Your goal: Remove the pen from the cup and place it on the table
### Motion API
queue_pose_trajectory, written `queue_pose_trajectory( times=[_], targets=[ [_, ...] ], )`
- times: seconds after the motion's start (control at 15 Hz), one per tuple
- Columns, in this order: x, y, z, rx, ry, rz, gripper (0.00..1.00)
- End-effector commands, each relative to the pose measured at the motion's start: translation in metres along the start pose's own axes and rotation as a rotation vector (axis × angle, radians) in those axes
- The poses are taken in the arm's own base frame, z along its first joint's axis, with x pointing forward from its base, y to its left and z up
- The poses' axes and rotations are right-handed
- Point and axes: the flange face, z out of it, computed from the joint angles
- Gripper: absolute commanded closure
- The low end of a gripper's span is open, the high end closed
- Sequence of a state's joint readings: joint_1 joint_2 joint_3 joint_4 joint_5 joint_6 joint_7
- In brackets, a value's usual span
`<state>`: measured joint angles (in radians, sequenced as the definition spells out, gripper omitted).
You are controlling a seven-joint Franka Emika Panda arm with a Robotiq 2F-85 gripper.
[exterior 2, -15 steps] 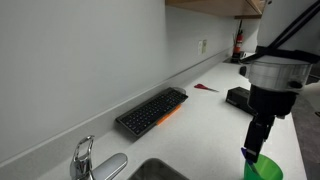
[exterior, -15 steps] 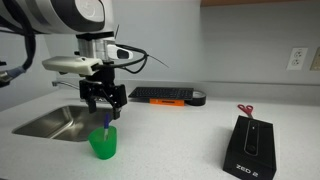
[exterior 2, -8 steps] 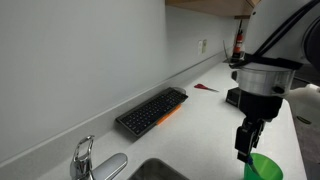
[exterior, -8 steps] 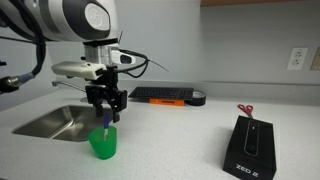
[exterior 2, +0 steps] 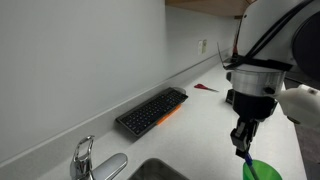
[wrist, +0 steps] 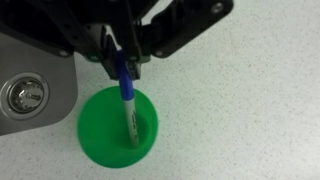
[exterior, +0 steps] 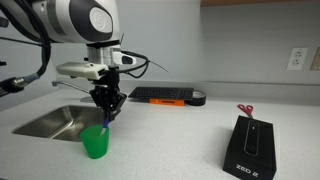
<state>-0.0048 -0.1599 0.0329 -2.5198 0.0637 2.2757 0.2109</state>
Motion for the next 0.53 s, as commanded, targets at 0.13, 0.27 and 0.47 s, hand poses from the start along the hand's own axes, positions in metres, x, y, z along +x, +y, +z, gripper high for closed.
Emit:
queue_pose_trajectory(
  times=[0.13,0.27,0.47],
  targets=[
    [-0.005,0.005,-0.018,0.003,0.027,0.023,0.96],
    [-0.016,0.013,-0.033,0.007,0.058,0.019,0.96],
    [-0.035,0.037,-0.073,0.06,0.126,0.016,0.96]
  ],
)
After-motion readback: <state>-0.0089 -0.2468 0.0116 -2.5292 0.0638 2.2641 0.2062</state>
